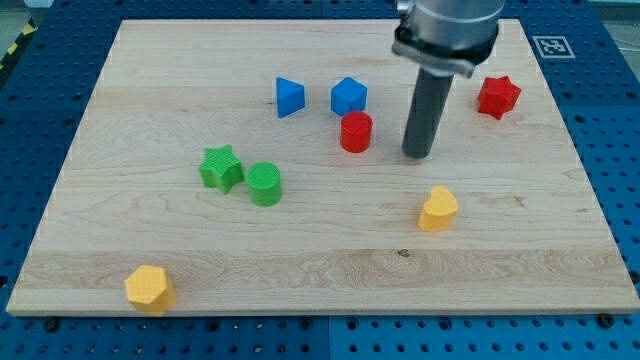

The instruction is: Push the yellow heart towards the bottom center of the board

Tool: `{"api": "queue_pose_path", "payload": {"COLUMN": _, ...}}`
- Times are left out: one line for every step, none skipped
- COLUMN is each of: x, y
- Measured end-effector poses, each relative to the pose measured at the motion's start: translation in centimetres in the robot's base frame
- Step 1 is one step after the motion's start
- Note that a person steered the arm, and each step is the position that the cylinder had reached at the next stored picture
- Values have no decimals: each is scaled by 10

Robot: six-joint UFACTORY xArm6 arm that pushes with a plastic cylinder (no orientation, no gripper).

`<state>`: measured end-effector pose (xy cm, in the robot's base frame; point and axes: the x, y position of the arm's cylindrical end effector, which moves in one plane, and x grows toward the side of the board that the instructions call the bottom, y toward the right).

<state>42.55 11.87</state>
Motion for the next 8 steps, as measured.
{"api": "queue_pose_path", "payload": {"x": -37, "y": 24}}
{"api": "queue_pose_path", "payload": {"x": -32, "y": 27}}
{"api": "queue_pose_path", "payload": {"x": -7, "y": 27}}
{"api": "queue_pose_path", "payload": {"x": 14, "y": 26}}
{"api": "queue_pose_path", "payload": {"x": 18, "y": 24}}
{"api": "queue_pose_path", "payload": {"x": 18, "y": 22}}
{"api": "queue_pose_path", "payload": {"x": 26, "y": 17}}
{"api": "queue_pose_path", "payload": {"x": 48, "y": 15}}
